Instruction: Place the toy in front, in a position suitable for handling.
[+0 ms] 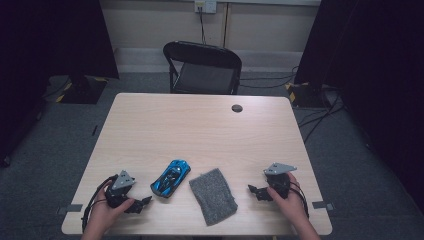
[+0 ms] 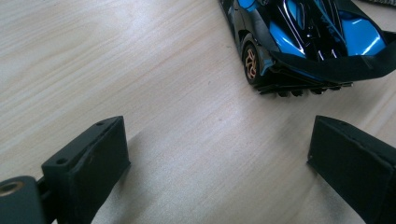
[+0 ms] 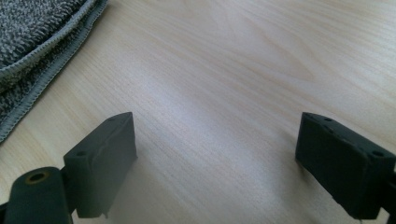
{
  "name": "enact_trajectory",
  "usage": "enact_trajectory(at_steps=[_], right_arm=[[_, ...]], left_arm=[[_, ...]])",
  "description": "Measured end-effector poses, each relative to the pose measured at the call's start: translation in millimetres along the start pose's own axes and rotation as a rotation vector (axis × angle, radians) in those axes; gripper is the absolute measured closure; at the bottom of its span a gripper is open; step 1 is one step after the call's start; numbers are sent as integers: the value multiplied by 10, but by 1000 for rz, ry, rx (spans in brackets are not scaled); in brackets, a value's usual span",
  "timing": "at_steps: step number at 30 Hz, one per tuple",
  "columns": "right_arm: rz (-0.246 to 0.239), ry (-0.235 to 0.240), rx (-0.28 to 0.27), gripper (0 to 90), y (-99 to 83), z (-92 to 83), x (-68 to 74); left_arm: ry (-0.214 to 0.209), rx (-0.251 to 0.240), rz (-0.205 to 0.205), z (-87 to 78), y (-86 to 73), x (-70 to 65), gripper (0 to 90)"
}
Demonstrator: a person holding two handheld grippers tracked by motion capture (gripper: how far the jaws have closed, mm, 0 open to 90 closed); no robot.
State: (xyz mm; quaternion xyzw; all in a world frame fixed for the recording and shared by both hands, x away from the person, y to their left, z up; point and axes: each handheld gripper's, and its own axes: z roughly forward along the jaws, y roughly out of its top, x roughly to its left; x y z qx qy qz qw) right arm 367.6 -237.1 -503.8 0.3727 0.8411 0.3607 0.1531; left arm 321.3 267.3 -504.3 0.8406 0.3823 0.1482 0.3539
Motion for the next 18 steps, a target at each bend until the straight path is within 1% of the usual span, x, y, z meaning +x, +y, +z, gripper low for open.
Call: enact_trajectory(at_steps=[4, 6, 9, 12, 13, 14, 16, 17, 18], right_arm=[[-1, 0, 0, 119, 0, 0, -1], [-1, 1, 0, 119, 0, 0, -1], [-1, 1, -1, 119, 0, 0, -1], [-2, 3, 0, 119, -1, -1, -3], [-3, 4, -1, 118, -1, -1, -4], [-3, 5, -1, 118, -2, -2, -5], [-5, 7, -1, 116, -1, -1, -8], [-6, 7, 0, 114, 1, 1, -10], [-6, 9, 1, 112, 2, 2, -12]], left_arm=[[-5, 6, 2, 14, 8, -9, 10], [-2, 11, 10, 16, 14, -9, 0], [-3, 10, 3, 16, 13, -12, 0], [-7, -9, -44, -2, 7, 0, 5], [-5, -3, -42, -16, 10, 4, 19], [-1, 2, -34, -30, 16, 8, 57], [38, 22, -23, -63, 42, 11, 199], [40, 31, -47, -82, 51, 9, 199], [21, 17, -82, -101, 47, 3, 157]])
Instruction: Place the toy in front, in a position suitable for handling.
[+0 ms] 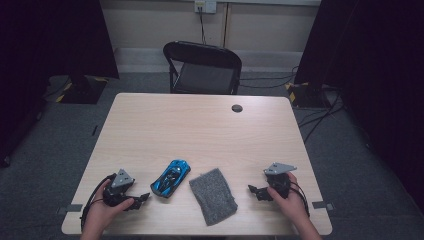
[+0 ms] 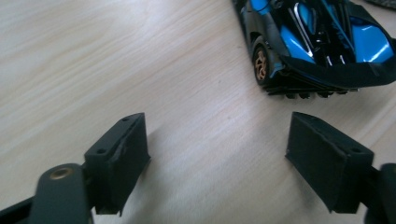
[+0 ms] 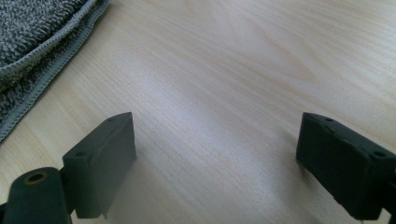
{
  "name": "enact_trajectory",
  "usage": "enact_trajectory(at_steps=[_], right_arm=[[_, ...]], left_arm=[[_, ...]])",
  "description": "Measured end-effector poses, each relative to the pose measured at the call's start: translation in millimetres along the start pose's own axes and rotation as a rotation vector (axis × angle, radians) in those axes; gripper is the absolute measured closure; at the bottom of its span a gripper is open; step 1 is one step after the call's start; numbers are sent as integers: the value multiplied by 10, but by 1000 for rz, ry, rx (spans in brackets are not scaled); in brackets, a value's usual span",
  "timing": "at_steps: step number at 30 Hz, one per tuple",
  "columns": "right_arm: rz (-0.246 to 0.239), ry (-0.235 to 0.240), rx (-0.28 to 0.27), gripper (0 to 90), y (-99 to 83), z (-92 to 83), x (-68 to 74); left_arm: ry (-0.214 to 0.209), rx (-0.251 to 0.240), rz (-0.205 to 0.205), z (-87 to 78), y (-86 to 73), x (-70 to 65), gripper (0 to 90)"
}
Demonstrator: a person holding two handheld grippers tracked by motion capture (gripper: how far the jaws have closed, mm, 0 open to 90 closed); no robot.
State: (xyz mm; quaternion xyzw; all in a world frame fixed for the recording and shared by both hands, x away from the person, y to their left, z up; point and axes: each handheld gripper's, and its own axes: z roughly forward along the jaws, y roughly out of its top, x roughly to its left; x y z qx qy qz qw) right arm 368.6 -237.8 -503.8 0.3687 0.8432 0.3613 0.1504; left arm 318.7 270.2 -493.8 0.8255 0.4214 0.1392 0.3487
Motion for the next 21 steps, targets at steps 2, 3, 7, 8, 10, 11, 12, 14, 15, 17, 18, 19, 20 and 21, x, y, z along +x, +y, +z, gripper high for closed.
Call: enact_trajectory(at_steps=[2, 3, 7, 8, 10, 11, 12, 14, 15, 17, 18, 19, 20, 21], right_arm=[[-1, 1, 0, 111, 1, 2, -1], [-1, 1, 0, 111, 1, 2, -1], [-1, 1, 0, 111, 1, 2, -1], [-1, 1, 0, 111, 1, 2, -1], [-1, 1, 0, 111, 1, 2, -1], [-1, 1, 0, 111, 1, 2, -1], [-1, 1, 0, 111, 1, 2, -1], [-1, 1, 0, 111, 1, 2, -1], [-1, 1, 0, 111, 1, 2, -1], [-1, 1, 0, 111, 1, 2, -1], [-1, 1, 0, 111, 1, 2, -1], [-1, 1, 0, 111, 1, 2, -1], [-1, 1, 0, 111, 1, 2, -1], [-1, 1, 0, 111, 1, 2, -1]], left_arm=[[-13, -8, 5, -46, -1, -5, 184], [-10, -18, 14, -67, 7, -13, 178], [-4, -58, 2, -163, 88, -47, 162], [-6, -67, 8, -185, 112, -57, 162], [-12, -72, 16, -213, 167, -89, 160], [-22, -82, 9, -220, 192, -108, 161], [-28, -88, 10, -225, 223, -120, 160], [-50, -107, -9, -215, 276, -156, 160], [-58, -107, -17, -208, 305, -172, 160], [-56, -108, -9, -186, 355, -198, 159], [-60, -106, -7, -168, 378, -215, 159], [-63, -102, 0, -151, 402, -231, 159], [-70, -106, 1, -131, 427, -251, 159], [-74, -100, 10, -111, 456, -269, 159]])
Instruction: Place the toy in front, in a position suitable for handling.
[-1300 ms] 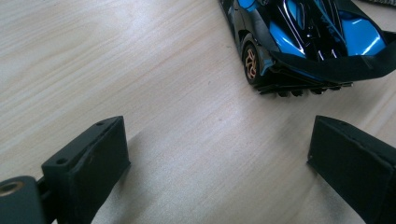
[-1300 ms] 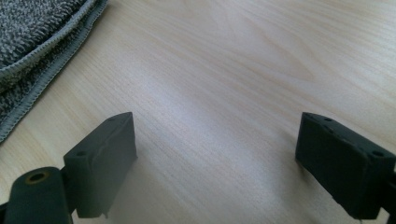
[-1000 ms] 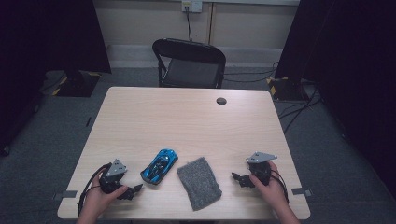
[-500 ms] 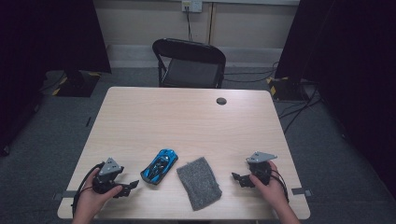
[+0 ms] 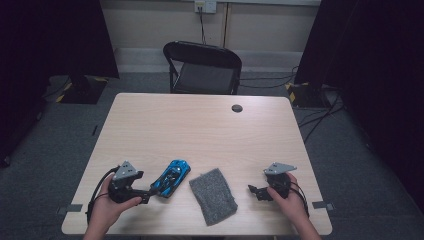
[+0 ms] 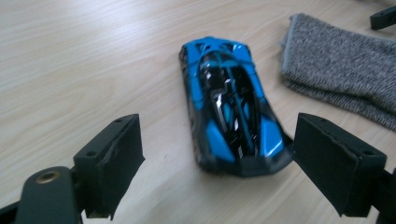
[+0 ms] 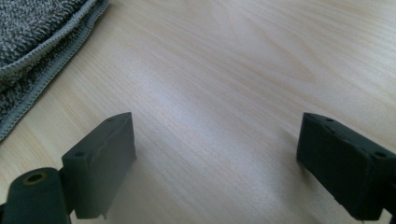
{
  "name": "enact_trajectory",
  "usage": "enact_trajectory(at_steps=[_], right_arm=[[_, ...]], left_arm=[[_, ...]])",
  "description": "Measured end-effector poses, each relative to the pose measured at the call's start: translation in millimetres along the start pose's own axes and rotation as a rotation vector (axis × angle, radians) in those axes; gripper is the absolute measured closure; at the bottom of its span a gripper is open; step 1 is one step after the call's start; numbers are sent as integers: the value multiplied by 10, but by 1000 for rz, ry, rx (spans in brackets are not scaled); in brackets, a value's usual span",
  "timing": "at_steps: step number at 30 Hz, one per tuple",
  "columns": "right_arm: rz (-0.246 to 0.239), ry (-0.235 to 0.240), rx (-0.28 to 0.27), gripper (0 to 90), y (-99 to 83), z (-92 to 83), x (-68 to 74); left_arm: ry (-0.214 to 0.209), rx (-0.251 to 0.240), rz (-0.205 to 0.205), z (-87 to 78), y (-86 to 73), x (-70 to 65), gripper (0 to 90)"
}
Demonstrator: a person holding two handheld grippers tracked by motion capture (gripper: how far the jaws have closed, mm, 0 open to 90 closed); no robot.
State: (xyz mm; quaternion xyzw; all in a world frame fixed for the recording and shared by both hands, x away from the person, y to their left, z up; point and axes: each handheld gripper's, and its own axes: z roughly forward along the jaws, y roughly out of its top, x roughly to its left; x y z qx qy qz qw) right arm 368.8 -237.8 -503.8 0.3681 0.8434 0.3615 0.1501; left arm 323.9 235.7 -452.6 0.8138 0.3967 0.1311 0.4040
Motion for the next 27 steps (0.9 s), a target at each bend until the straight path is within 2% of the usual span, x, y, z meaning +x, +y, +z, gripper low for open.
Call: enact_trajectory(at_steps=[2, 5, 6, 11, 20, 25, 27], right_arm=[[0, 0, 0, 111, 0, 0, 0], [0, 0, 0, 111, 0, 0, 0], [0, 0, 0, 111, 0, 0, 0], [0, 0, 0, 111, 0, 0, 0], [0, 0, 0, 111, 0, 0, 0], [0, 0, 0, 111, 0, 0, 0], [0, 0, 0, 111, 0, 0, 0]], left_arm=[[6, 10, 26, 54, 52, -32, 160], [-2, 15, 35, 137, 116, -60, 162], [-8, 14, 27, 172, 130, -71, 162], [-7, 51, 48, 320, 185, -121, 163], [16, 81, 14, 484, 247, -123, 162], [7, 94, 20, 564, 290, -149, 163], [23, 99, 28, 598, 307, -171, 167]])
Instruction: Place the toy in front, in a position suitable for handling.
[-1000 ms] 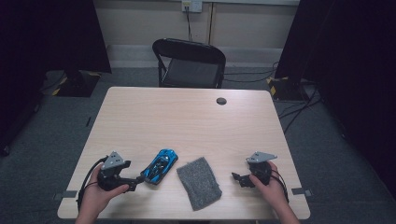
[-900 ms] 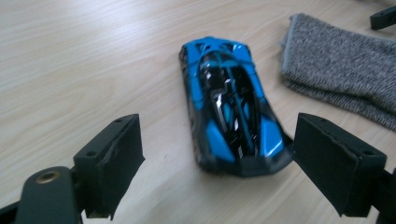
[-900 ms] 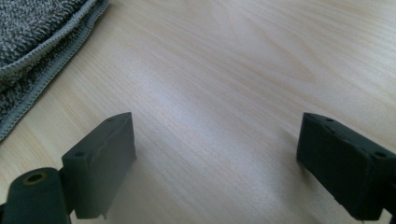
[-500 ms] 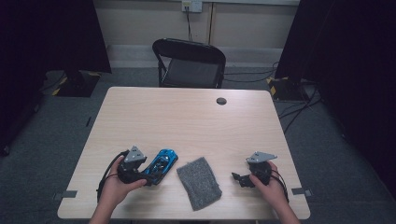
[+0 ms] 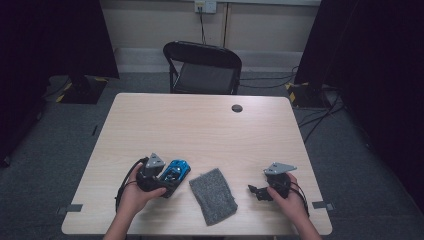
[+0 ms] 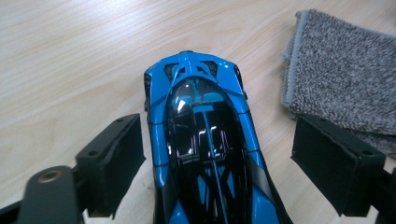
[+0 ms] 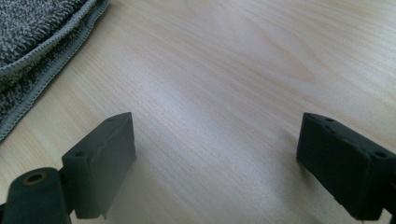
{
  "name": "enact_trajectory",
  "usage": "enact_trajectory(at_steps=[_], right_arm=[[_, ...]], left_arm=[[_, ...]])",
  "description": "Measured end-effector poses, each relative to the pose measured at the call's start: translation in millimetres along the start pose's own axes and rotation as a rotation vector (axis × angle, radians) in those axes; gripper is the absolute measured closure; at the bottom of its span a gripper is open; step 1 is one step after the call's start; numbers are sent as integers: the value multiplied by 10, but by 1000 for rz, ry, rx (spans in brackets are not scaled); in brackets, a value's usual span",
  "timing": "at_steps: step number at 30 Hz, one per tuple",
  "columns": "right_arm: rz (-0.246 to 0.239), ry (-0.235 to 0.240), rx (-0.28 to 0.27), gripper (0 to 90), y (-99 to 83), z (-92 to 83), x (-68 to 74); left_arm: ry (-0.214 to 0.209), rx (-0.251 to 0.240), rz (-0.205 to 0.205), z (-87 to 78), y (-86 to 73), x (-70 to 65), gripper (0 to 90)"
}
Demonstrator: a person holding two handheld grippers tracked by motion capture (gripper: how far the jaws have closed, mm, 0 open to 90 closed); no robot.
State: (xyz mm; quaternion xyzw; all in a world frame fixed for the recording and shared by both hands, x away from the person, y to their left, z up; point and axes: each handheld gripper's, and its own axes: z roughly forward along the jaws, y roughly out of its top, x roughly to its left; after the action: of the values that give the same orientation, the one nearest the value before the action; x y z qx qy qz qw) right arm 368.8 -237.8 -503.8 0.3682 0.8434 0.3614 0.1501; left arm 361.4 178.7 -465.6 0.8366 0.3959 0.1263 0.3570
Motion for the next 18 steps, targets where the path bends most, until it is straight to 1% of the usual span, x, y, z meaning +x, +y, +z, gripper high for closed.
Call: enact_trajectory(at_steps=[5, 8, 9, 10, 11, 13, 14, 16, 18], right_arm=[[0, 0, 0, 111, 0, 0, 0], [0, -1, 1, 111, 0, 0, 0], [0, 0, 0, 111, 0, 0, 0], [0, -1, 0, 111, 0, 0, 0], [0, -1, 1, 111, 0, 0, 0], [-1, -1, 0, 111, 0, -1, 1], [-1, -1, 0, 111, 0, -1, 1], [-1, -1, 1, 111, 0, -1, 1], [-2, 0, 0, 111, 0, 0, 1]], left_arm=[[-7, 30, 1, 96, 26, -32, 167], [12, 32, 12, 133, 37, -44, 166], [9, 29, 9, 141, 40, -46, 166], [16, 32, 18, 145, 47, -50, 166], [17, 37, 17, 150, 52, -59, 166], [37, 44, 19, 151, 65, -62, 171], [42, 41, 16, 153, 68, -62, 165], [64, 29, 30, 135, 70, -52, 169], [62, 34, 16, 140, 66, -49, 162]])
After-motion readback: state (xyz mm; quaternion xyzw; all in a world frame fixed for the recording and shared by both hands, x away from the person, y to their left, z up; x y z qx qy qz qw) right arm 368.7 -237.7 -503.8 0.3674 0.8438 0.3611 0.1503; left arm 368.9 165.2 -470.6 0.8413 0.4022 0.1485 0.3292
